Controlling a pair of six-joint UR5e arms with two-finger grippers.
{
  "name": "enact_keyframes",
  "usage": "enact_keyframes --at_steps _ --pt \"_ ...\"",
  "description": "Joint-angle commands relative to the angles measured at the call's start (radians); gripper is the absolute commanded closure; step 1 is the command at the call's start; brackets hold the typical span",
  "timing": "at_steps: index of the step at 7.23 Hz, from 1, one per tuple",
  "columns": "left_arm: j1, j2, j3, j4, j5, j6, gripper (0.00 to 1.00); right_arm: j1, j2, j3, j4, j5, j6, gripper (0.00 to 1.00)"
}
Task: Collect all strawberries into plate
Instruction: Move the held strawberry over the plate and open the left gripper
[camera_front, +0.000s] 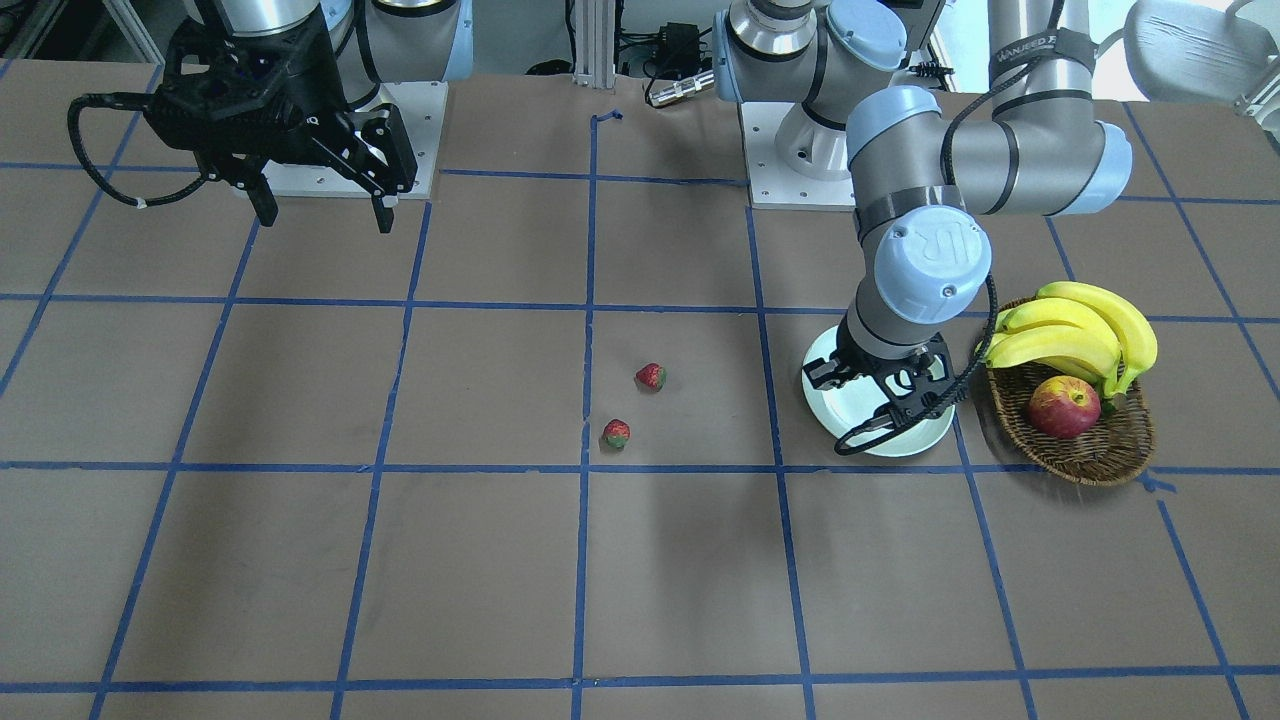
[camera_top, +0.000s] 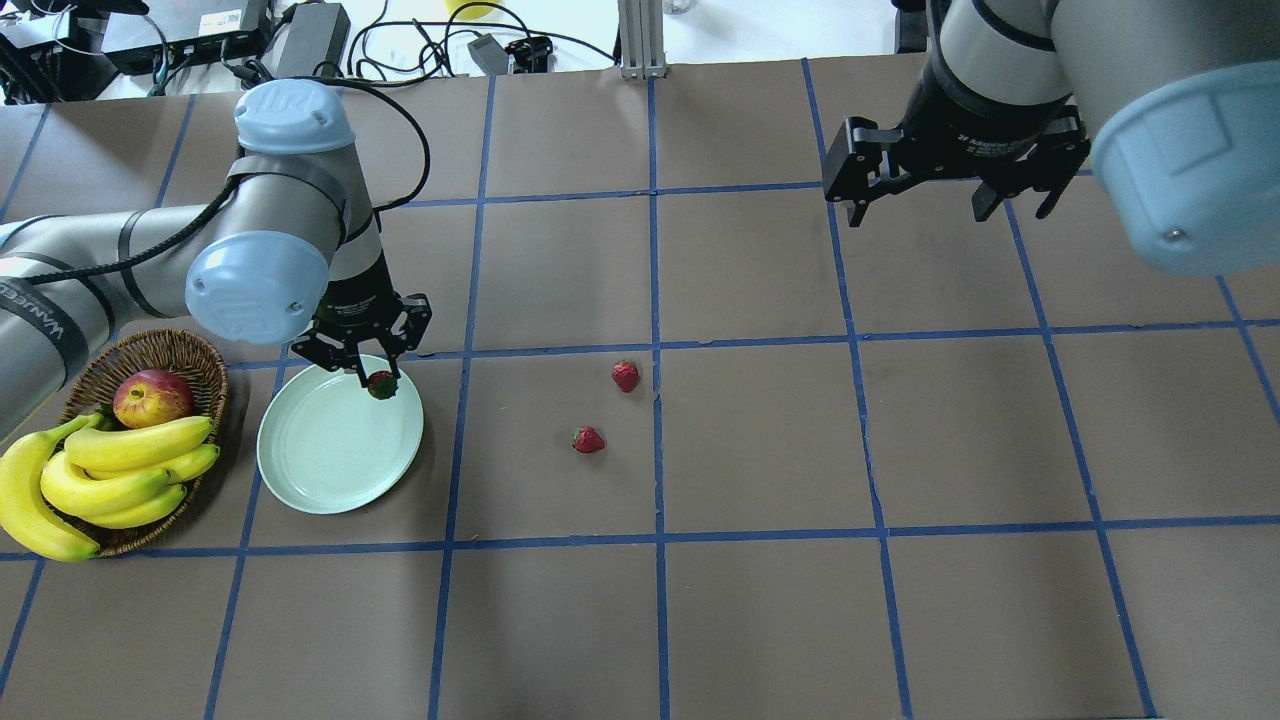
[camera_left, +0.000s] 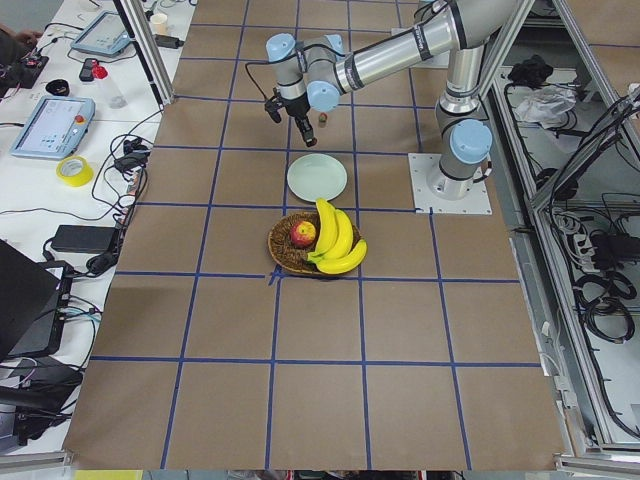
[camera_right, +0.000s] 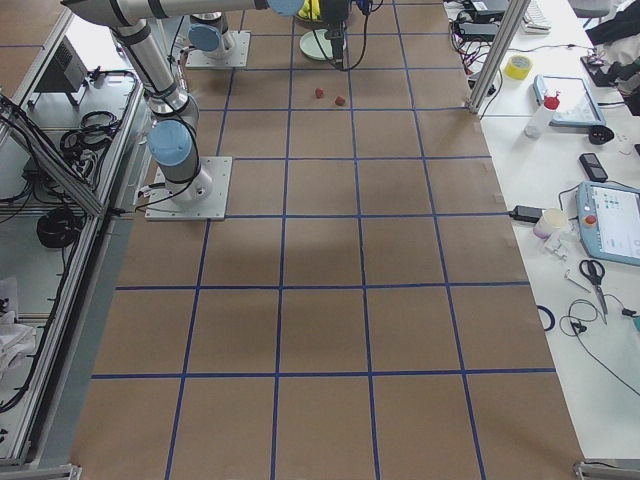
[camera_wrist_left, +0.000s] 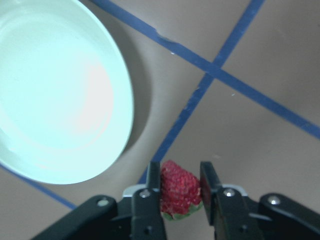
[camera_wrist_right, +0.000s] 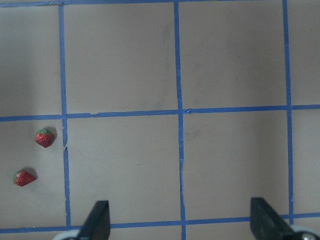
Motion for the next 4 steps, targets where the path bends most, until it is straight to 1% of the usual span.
enact_keyframes --at_steps 1,2,3,4 --pt "0.098 -0.037 -0.046 0.05 0.072 0.086 1.0 0.0 -0.002 0.007 0.001 -0.004 -0.002 0.0" --pt "0.109 -0.073 -0.047 0.088 0.08 0.089 1.0 0.0 -0.002 0.007 0.001 -0.003 0.0 0.0" --pt "0.112 -0.09 -0.047 0.089 0.08 0.089 1.0 0.0 -0.004 0.007 0.001 -0.004 0.0 0.0" --pt "0.115 -0.102 -0.057 0.09 0.083 0.087 0.86 -0.002 -0.002 0.009 0.001 -0.004 0.0 0.0"
